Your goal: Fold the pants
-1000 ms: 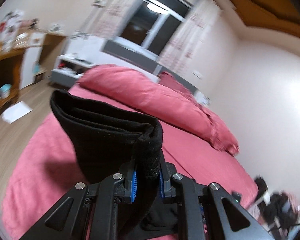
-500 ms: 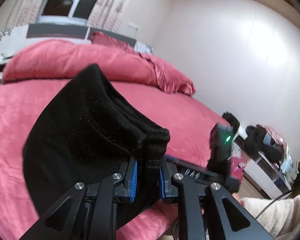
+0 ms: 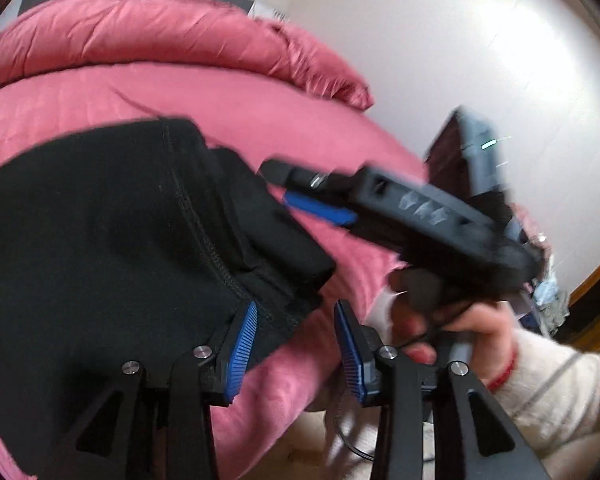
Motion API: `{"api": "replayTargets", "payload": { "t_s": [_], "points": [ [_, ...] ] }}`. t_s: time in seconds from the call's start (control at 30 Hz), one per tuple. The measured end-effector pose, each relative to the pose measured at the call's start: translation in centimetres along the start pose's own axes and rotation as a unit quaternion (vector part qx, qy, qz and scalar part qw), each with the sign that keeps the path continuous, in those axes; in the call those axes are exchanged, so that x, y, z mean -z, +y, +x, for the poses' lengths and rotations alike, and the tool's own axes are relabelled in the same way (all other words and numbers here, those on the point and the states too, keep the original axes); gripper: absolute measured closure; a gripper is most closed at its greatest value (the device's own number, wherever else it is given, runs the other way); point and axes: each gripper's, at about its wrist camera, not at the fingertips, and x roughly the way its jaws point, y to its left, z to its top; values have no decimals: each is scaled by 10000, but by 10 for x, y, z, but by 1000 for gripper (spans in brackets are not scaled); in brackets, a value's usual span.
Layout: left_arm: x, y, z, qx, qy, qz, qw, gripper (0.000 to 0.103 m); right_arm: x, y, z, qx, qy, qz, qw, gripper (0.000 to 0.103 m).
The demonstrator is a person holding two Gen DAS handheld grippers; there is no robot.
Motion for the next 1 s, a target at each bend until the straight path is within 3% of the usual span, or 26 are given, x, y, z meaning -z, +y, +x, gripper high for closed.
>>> {"api": "replayTargets", "payload": {
  "t_s": [0.13,0.27,0.4,0.53,0.57,0.6,0.63,0.7,0.83,1.0],
  "points": [
    [-1,10,-36,-289,-605,-109,9977,62,6,6,11,-108,258,-35,9996,37],
    [8,41,-76,-1131,-1287,-489,9840,62,8,8,28,-152,677,-57,9976,36],
    [20,75,-88,-2107,-1291,-840,9653,62,8,9,46,-18,932,-125,9956,36],
    [41,112,-91,-2473,-1118,-1492,9508,62,11,14,62,-77,1140,-174,9933,35],
    [37,116,-82,-2523,-1036,-1536,9497,61,13,18,66,-84,1199,-256,9924,38],
    [40,121,-76,-2503,-895,-1571,9511,61,15,23,69,-65,1226,-361,9918,56],
    [43,124,-74,-2482,-814,-1577,9523,61,18,30,72,-99,1298,-524,9901,86],
    [46,124,-74,-2538,-790,-1514,9521,61,19,39,73,-190,1361,-633,9885,88],
    [35,109,-77,-2528,-939,-1266,9546,61,2,64,43,-214,885,-1015,9907,89],
    [10,78,-68,-2244,-1033,-677,9666,61,-33,68,7,-130,487,-1151,9921,89]
  ]
}}
